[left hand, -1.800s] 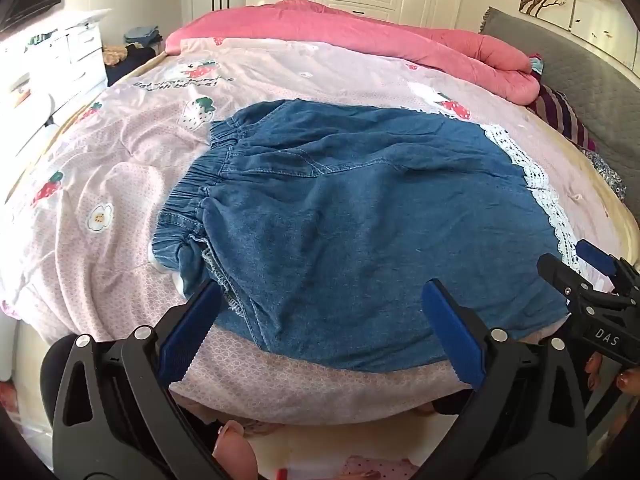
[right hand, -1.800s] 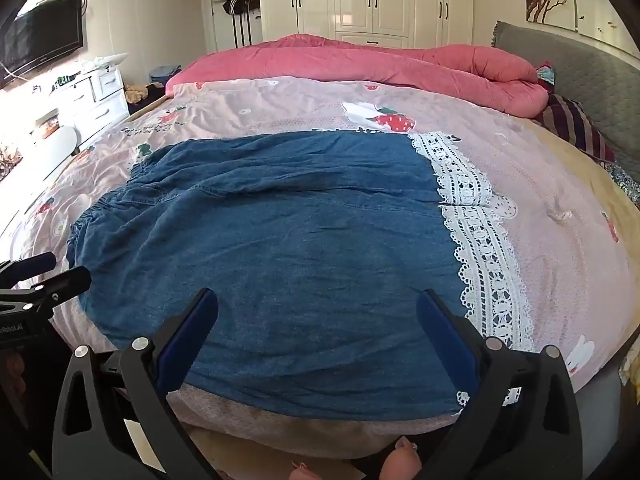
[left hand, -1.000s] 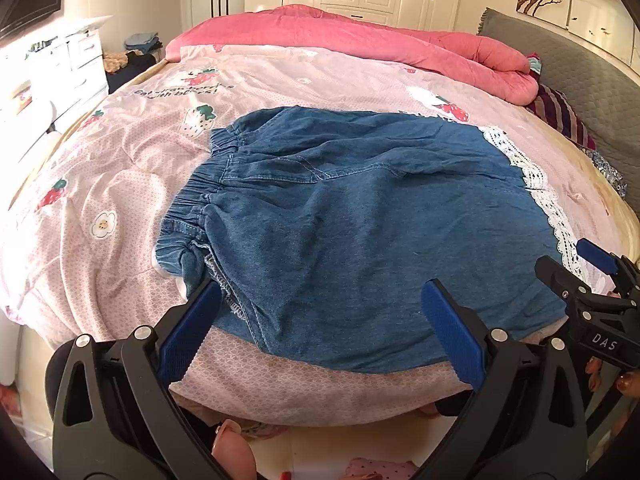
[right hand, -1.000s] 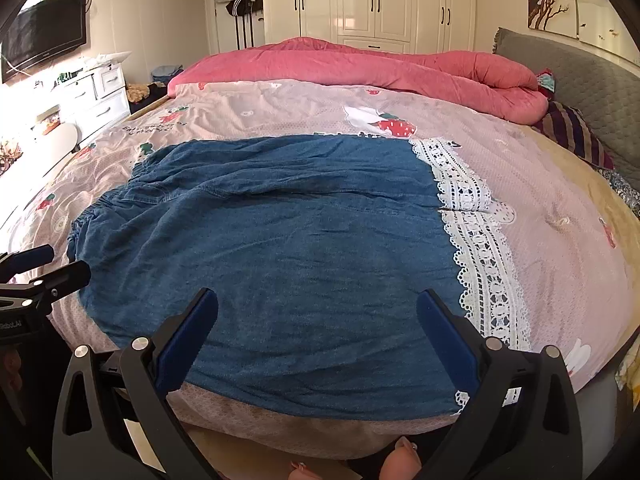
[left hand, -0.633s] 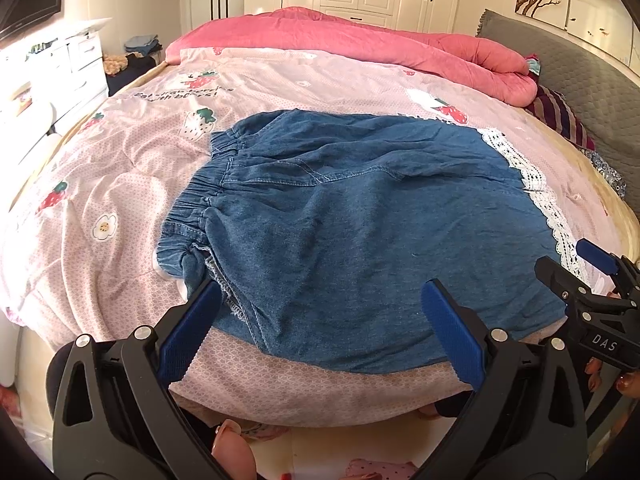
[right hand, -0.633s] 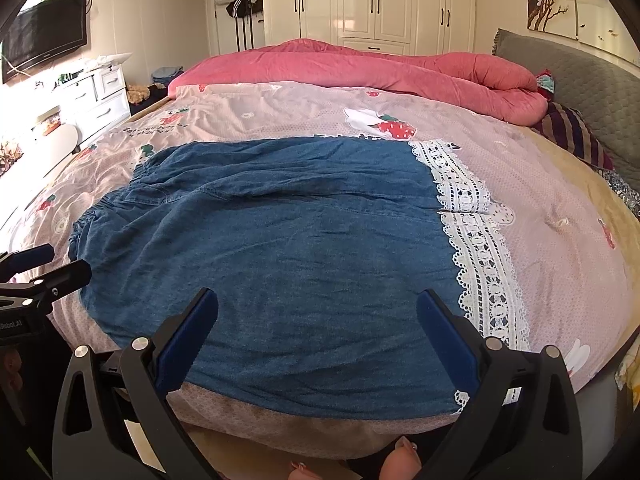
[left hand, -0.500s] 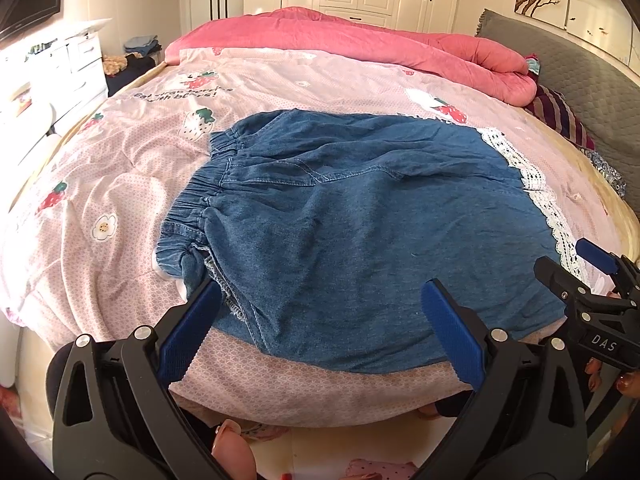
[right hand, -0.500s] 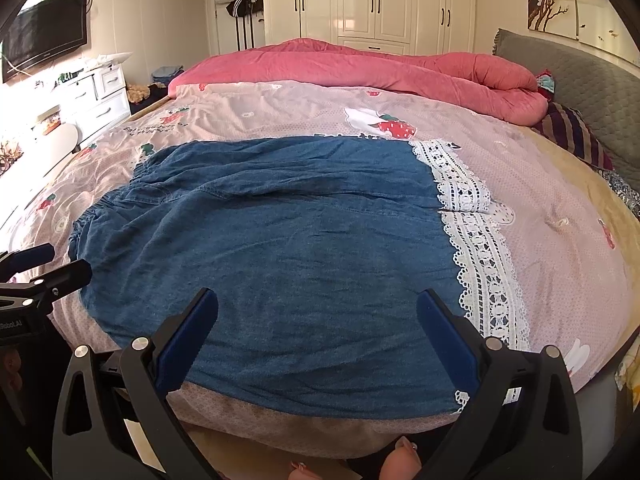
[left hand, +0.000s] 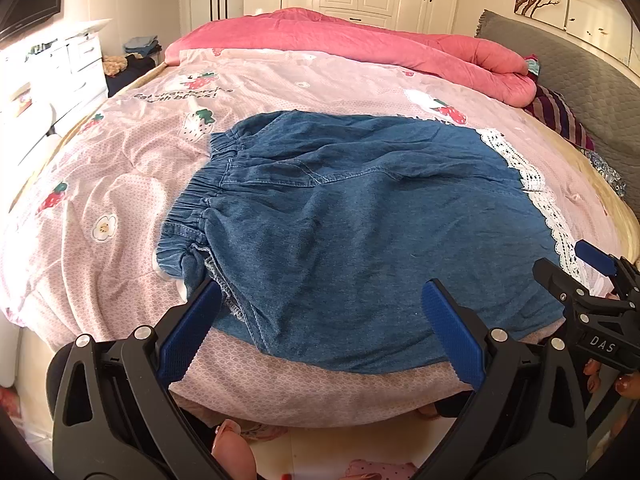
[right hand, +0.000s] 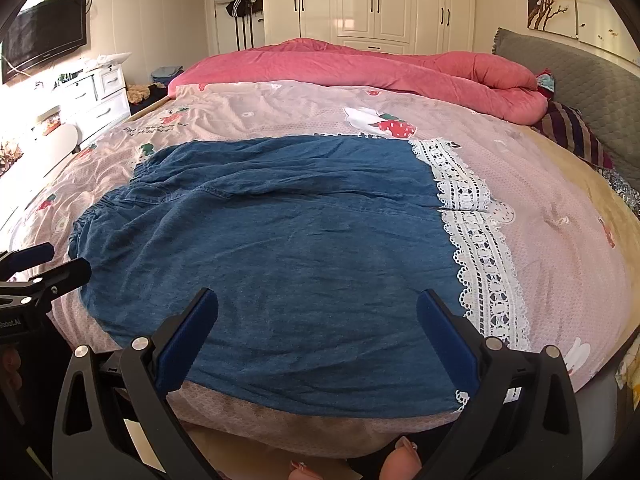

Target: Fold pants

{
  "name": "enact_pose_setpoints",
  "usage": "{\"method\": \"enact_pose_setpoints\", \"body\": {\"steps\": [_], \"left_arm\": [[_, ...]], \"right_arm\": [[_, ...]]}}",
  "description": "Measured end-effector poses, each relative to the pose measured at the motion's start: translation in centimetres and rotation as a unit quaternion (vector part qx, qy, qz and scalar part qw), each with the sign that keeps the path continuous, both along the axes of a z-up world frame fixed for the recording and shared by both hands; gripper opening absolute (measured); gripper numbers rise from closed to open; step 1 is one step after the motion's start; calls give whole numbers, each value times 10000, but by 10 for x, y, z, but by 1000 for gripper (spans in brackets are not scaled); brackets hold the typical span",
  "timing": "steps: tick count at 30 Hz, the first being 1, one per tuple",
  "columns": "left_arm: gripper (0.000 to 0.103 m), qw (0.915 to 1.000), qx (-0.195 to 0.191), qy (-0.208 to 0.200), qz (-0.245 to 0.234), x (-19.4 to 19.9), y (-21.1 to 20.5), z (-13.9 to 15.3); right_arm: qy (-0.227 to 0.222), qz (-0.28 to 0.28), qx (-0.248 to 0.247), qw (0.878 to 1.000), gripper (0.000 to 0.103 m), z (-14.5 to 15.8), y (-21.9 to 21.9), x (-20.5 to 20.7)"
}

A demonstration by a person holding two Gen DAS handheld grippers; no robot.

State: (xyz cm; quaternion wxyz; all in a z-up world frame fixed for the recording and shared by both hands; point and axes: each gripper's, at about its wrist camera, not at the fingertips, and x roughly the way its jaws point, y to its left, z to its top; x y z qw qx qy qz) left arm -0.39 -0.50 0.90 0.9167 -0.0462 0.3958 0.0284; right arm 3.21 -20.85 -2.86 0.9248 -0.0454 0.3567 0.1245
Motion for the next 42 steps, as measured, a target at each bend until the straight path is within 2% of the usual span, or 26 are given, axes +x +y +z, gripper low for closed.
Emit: {"method": "enact_pose_setpoints", "body": {"steps": [23,32,42], "left_arm": [[94,10000,37,-25,-70,5,-3,1],[94,9999,-9,49,-113,19,-1,-5],[94,9999,-110,93,-88,54,14,-5]], "right_arm": [[7,-26,13,10000,99,-2,2,3],[53,-11,16,10000,99,-5,5,14],[185,159,-7,9997,99,-4,15,49]]}}
